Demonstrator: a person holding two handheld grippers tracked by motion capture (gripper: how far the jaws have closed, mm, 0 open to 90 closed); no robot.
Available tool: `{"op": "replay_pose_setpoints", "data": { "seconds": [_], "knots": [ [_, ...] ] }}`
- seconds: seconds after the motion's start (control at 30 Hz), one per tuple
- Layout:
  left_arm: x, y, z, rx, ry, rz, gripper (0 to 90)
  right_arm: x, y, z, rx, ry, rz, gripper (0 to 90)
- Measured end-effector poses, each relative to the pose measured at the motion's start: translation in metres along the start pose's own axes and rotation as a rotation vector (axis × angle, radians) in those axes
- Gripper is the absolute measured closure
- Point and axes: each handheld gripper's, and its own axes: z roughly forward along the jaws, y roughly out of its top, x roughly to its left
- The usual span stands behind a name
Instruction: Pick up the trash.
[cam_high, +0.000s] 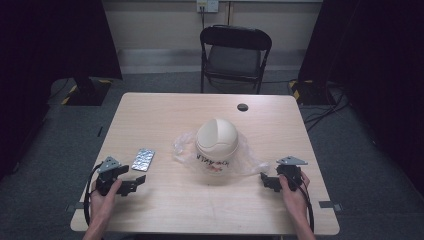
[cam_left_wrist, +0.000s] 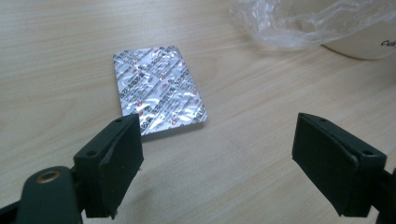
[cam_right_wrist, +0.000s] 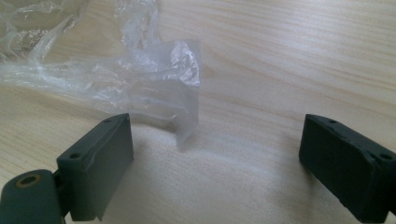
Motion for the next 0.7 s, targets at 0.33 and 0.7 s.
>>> {"op": "replay_pose_setpoints", "data": {
  "seconds": [0.33,0.7],
  "knots": [
    [-0.014,0.025,0.005,-0.047,-0.048,0.056,17.3,0.0,0.0,0.0,0.0,0.0,0.0,9.0],
    [-0.034,0.062,0.025,-0.066,-0.14,0.1,17.0,0.0,0.0,0.0,0.0,0.0,0.0,9.0]
  ]
}}
